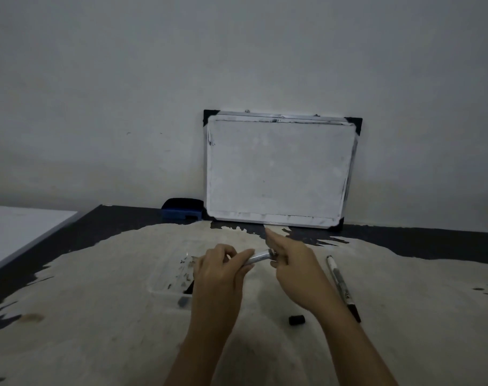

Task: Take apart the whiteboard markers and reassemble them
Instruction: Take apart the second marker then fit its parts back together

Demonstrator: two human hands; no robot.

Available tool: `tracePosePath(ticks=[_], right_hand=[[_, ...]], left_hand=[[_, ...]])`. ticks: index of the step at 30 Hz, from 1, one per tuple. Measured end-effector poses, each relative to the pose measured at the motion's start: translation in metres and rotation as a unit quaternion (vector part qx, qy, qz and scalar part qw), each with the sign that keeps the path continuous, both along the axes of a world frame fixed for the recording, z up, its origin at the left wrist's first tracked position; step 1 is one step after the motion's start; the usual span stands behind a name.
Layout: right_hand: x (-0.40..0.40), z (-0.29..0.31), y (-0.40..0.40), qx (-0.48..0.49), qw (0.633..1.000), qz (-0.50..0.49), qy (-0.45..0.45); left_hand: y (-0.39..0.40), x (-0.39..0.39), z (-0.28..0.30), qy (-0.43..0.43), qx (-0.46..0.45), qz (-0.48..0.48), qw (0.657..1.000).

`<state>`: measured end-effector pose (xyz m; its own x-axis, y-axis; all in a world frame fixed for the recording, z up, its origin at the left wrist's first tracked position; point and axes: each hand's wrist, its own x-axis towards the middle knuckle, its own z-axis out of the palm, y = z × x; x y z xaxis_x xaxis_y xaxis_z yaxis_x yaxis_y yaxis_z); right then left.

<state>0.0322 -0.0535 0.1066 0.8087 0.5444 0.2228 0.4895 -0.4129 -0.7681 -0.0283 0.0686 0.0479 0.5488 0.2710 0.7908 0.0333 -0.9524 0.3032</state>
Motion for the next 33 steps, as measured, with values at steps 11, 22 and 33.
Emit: tracePosePath(ticks=[11,22,33], right_hand=[[0.017,-0.008,-0.033,-0.359,0.929,0.068,0.058],[0.029,-0.025,-0.034,-0.249,0.966,0.041,0.064],[0.022,0.008,-0.029,0.381,0.861,0.042,0.334]], left_hand=[[0.0,-0.002,0.003,0.001,-0.026,-0.002,1.0],[0.0,-0.003,0.003,0.027,-0.052,-0.021,0.998],[-0.021,-0.004,0.014,-0.006,-0.124,-0.102,0.987]])
